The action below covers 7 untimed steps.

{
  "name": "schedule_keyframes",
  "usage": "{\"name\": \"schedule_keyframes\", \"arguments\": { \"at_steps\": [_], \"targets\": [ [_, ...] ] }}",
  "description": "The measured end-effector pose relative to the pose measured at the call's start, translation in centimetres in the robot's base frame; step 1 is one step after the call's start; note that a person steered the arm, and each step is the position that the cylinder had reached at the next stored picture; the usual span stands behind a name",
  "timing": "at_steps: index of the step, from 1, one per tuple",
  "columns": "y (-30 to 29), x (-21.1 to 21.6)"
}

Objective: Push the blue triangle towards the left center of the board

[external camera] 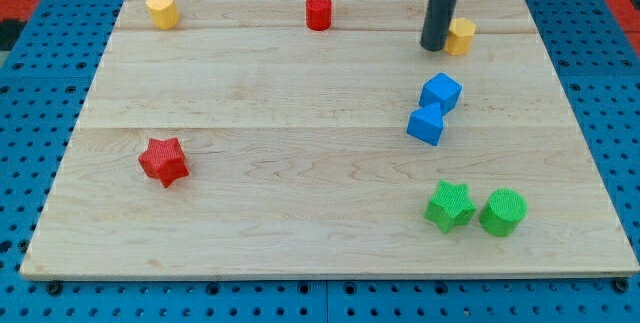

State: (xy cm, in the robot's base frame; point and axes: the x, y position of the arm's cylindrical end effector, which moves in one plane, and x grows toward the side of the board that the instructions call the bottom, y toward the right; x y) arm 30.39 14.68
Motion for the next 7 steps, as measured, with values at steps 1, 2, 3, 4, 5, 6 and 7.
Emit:
{"name": "schedule_keyframes", "arguments": {
  "at_steps": [1, 2, 3, 4, 5, 6, 7],
  "targets": [
    [1.2, 2.8],
    [4.2, 3.0],
    [2.6, -1.7],
    [1.7, -2.8],
    [2.0, -2.1],
    [2.4, -1.9],
    [3.3, -2.0]
  ]
}}
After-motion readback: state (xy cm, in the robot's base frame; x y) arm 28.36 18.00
